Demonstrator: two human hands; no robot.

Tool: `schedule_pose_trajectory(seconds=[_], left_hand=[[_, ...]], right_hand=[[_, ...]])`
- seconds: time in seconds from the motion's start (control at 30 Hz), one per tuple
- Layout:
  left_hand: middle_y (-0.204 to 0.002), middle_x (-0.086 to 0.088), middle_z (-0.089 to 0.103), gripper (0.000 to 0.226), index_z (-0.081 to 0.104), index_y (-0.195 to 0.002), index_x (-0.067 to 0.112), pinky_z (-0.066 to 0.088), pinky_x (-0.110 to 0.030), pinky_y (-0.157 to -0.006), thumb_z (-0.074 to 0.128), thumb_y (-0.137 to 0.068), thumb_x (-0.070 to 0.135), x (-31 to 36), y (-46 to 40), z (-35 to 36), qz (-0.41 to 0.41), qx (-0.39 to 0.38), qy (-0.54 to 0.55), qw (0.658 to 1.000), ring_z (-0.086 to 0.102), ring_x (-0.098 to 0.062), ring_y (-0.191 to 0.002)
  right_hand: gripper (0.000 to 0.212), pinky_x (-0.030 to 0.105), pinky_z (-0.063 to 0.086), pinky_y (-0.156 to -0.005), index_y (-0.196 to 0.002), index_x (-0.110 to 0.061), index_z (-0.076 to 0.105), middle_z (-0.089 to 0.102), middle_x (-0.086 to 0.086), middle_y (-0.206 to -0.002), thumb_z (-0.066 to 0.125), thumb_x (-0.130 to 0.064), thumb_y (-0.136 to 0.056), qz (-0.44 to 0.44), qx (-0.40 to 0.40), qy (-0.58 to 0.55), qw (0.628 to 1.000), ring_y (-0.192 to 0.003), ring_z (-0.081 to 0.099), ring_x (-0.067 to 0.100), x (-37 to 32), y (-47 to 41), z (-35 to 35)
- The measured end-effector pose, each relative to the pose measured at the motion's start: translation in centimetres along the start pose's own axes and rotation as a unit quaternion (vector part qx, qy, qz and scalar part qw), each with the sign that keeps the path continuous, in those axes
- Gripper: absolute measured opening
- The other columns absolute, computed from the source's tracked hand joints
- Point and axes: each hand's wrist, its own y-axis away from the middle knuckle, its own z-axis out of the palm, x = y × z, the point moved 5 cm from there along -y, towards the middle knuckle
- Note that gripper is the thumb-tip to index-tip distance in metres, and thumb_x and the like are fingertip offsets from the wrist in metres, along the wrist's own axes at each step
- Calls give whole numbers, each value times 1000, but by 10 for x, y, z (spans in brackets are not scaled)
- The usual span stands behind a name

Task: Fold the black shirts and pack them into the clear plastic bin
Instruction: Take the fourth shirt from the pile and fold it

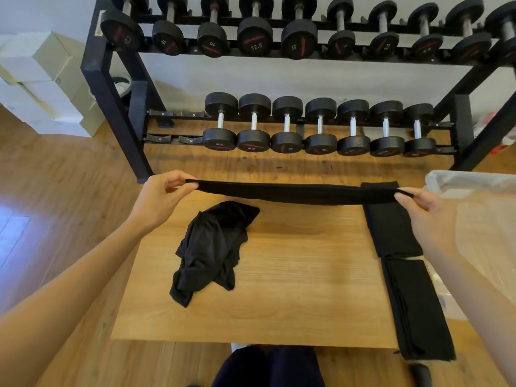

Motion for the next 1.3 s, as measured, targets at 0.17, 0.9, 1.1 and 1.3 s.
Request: schedule_pose_trajectory(seconds=[0.17, 0.9, 1.1, 1.3], left_hand=[[-98, 22, 71, 20, 67, -99, 34, 46, -23, -93, 60, -94, 16, -15, 27, 13, -25, -25, 32, 999, 64, 0, -100], [-98, 25, 68, 13, 60, -94, 24, 46, -19, -82, 52, -98, 15, -6, 163, 48, -75, -28, -17, 997, 62, 7, -97], [-92, 16, 72, 23, 59, -92, 33, 45, -14, -82, 54, -96, 12, 2, 202, 48, -73, -42, -30, 996, 65, 4, -90], [-88, 6, 73, 15, 61, -93, 29, 47, -14, -78, 56, -96, 15, 3, 230, 43, -87, -60, -25, 994, 68, -4, -85]], right_hand=[[20, -3, 40, -75, -110, -10, 70, 69, -2, -94, 63, -15, -92, 13, -44, 1, 999, -82, 59, -17, 13, 25, -2], [21, 0, 41, -74, -92, -34, 66, 66, -26, -90, 63, -13, -91, -28, -196, 48, 979, -89, 60, -6, 50, 98, -51], [20, 8, 42, -73, -91, -32, 68, 66, -26, -92, 64, -13, -90, -13, -252, 52, 966, -92, 59, -9, 58, 126, -61], [26, 7, 44, -73, -92, -50, 65, 67, -25, -88, 65, -24, -85, 1, -300, 41, 953, -91, 61, -8, 59, 151, -65]])
